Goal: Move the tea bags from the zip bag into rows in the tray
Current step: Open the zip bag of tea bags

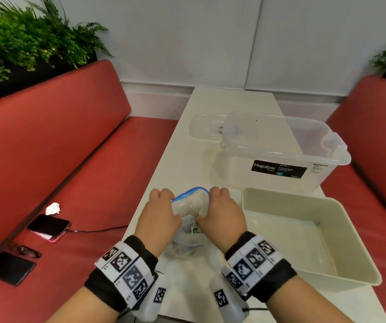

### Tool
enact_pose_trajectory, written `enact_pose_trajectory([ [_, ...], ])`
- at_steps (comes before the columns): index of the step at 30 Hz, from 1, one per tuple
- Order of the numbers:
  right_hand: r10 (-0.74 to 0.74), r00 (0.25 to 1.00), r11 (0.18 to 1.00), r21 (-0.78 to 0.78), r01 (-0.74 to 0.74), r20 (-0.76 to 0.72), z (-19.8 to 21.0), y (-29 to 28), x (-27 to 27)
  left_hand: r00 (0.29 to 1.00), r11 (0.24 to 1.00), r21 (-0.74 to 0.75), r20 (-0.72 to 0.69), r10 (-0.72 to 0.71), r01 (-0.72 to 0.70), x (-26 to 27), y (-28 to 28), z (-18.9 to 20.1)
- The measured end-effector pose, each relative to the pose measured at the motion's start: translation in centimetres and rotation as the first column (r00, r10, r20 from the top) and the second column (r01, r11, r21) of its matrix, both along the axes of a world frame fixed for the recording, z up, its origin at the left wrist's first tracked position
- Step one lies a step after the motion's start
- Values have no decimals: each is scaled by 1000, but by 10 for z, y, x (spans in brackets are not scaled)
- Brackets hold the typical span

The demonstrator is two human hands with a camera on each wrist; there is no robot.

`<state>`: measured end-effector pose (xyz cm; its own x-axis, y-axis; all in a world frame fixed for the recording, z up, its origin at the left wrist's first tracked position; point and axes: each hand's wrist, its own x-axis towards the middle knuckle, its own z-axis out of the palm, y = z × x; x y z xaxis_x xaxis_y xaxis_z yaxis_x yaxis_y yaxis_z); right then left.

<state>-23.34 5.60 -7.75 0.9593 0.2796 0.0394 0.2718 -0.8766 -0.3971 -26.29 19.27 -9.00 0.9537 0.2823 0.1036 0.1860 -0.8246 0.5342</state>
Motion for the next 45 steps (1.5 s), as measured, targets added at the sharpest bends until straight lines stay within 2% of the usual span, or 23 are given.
enact_pose_trajectory([
  [1, 33, 999, 997, -65, -32, 20, -1, 2, 1, 1000, 994, 106, -7, -21, 21, 1, 1, 2],
  [3, 57, 998, 995, -89, -55, 26, 0, -3, 7, 999, 971, 235, -23, -38, 42, 2, 9, 4],
  [7, -73, 996, 997, 6, 73, 58, 11, -32, 29, 999, 980, 198, -36, 7, 0, 0, 47, 8],
  [12, 56, 994, 998, -21, -55, 90, 9, -12, 20, 994, 962, 257, -78, -79, 97, 4, 27, 8],
  [15, -3, 994, 1000, -28, 6, 108, 6, -20, 31, 996, 945, 316, -45, -75, 85, 9, 35, 6],
  [17, -57, 994, 998, 10, 56, 91, 5, -31, 41, 996, 954, 286, -32, -85, 91, 11, 45, 6],
  [19, -26, 997, 1000, 11, 26, 71, 1, -31, 43, 986, 954, 253, -83, -145, 162, 12, 45, 5],
  [22, 52, 998, 993, 108, -54, 22, -4, -25, 43, 982, 987, -17, -90, -163, 162, 17, 47, -1],
  [25, 61, 993, 967, 254, -34, -101, -7, -24, 47, 968, 950, -252, -117, -220, 185, 17, 50, -4],
  [27, 68, 967, 913, 407, 38, -244, -8, -24, 48, 961, 887, -434, -135, -241, 161, 15, 52, -8],
  [29, 100, 923, 832, 540, 128, -372, -9, -24, 44, 965, 759, -643, -121, -234, 104, 13, 54, -12],
  [30, 129, 894, 781, 600, 176, -430, -9, -24, 42, 965, 650, -756, -113, -236, 71, 12, 54, -14],
  [32, 199, 813, 662, 687, 300, -547, -9, -24, 37, 969, 388, -922, -87, -230, 10, 10, 55, -17],
  [34, 255, 725, 562, 708, 428, -640, -8, -25, 33, 977, 167, -986, -50, -206, -16, 7, 58, -18],
  [35, 280, 689, 504, 713, 487, -669, -8, -25, 32, 981, 76, -997, -37, -192, -23, 7, 61, -21],
  [36, 309, 663, 433, 722, 540, -682, -7, -24, 31, 981, 22, -999, -30, -191, -27, 7, 63, -23],
  [37, 336, 648, 356, 730, 584, -683, -7, -23, 30, 981, 35, -999, -38, -191, -32, 8, 66, -26],
  [38, 357, 642, 287, 734, 616, -678, -7, -21, 29, 980, 93, -995, -60, -190, -43, 7, 68, -27],
  [40, 371, 648, 179, 735, 654, -666, -9, -17, 26, 976, 315, -947, -127, -177, -66, 6, 69, -26],
  [42, 346, 672, 95, 737, 669, -655, -14, -14, 23, 968, 540, -832, -222, -114, -127, 5, 69, -23],
  [43, 327, 686, 59, 738, 672, -650, -16, -13, 22, 957, 618, -766, -280, -75, -176, 4, 69, -22],
  [45, 303, 707, 7, 743, 669, -640, -20, -12, 20, 918, 717, -656, -393, -58, -236, 1, 69, -21],
])
